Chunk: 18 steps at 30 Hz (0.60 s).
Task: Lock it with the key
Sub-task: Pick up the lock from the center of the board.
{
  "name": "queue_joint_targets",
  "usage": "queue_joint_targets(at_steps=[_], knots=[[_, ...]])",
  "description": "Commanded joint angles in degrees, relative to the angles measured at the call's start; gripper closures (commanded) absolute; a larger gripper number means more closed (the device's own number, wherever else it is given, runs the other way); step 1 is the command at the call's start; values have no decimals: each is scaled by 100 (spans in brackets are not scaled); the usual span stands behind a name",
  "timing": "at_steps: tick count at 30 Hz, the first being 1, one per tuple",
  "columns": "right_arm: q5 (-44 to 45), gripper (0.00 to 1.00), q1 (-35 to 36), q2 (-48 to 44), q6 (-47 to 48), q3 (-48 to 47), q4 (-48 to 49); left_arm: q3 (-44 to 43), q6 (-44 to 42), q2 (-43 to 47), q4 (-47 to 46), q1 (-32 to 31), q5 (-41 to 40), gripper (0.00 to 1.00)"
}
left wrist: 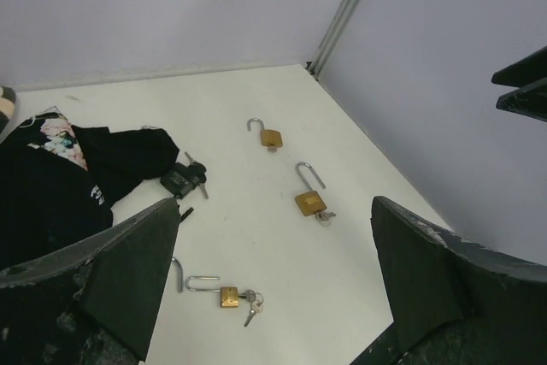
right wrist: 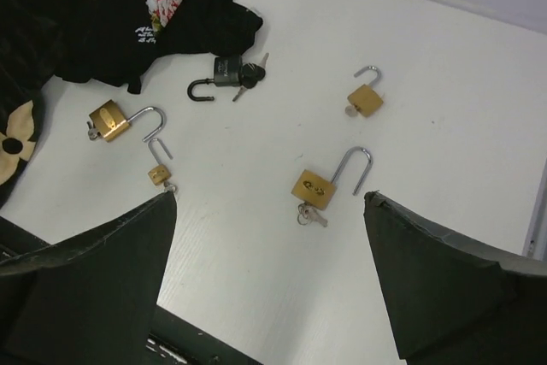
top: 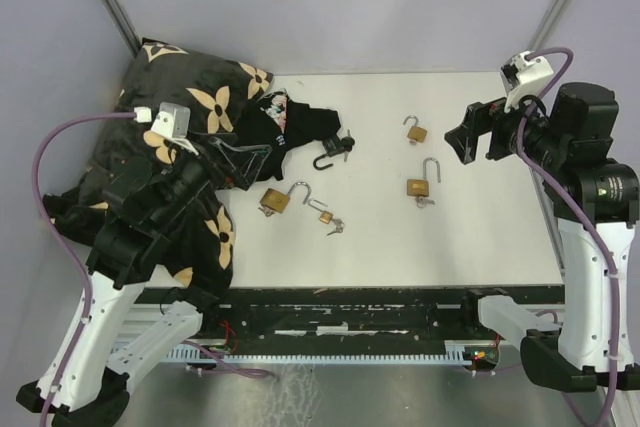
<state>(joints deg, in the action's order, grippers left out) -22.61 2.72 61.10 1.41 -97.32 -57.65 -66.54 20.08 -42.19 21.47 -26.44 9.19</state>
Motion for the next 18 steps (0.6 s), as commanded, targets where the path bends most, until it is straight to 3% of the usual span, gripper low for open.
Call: queue_joint_targets(at_steps=[1, 11, 18], knots=[[199, 1, -116, -124, -313, 271, 278, 236, 209, 198, -51, 302, 75, 1], [-189, 1, -330, -499, -735, 1470, 1042, 1444, 947, 651, -735, 900, 547, 1], [-1771, 1, -414, -566, -442, 2352, 1718, 2735, 2001, 713, -2154, 1096, 1033, 1]])
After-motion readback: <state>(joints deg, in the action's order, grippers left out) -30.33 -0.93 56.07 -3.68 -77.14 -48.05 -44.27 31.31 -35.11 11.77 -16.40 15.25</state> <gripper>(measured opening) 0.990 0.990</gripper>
